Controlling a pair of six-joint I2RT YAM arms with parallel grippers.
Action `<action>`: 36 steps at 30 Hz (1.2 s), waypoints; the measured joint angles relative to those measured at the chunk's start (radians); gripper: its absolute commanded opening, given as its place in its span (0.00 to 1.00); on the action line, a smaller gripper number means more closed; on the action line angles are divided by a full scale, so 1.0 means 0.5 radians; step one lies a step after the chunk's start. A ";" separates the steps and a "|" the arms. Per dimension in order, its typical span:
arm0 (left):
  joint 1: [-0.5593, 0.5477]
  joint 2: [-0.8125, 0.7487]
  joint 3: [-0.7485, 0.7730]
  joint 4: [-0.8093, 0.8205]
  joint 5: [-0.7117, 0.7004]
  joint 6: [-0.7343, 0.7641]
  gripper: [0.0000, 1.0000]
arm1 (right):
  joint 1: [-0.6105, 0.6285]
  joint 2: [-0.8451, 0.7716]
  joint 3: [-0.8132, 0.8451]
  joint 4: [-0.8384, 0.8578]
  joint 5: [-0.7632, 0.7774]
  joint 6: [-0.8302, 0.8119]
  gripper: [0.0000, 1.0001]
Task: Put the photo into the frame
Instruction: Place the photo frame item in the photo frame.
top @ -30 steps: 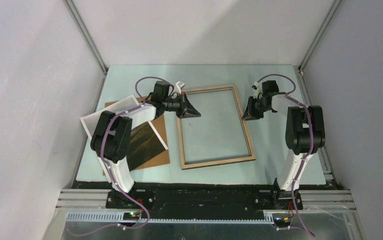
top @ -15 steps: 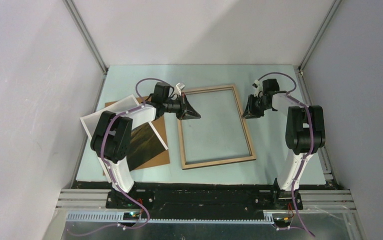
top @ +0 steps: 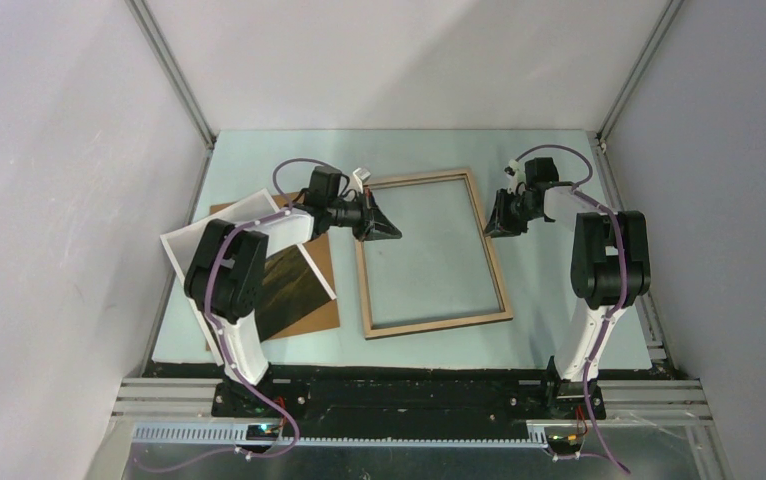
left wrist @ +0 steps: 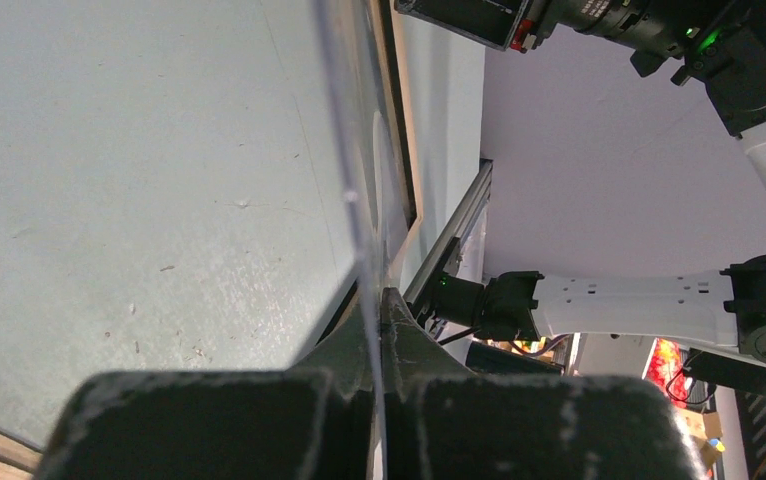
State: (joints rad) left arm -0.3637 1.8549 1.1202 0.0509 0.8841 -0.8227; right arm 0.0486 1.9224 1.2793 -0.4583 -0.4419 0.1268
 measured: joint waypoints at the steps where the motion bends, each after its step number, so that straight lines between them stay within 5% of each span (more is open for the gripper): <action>1: 0.001 0.006 0.000 0.001 0.000 -0.001 0.00 | 0.002 0.001 0.001 0.000 0.002 0.000 0.29; 36: -0.028 0.033 0.012 0.043 0.011 0.092 0.00 | -0.062 0.079 0.012 -0.002 -0.082 0.008 0.34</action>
State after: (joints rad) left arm -0.3779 1.8713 1.1263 0.0727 0.8898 -0.7765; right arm 0.0177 1.9617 1.2854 -0.4591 -0.4831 0.1307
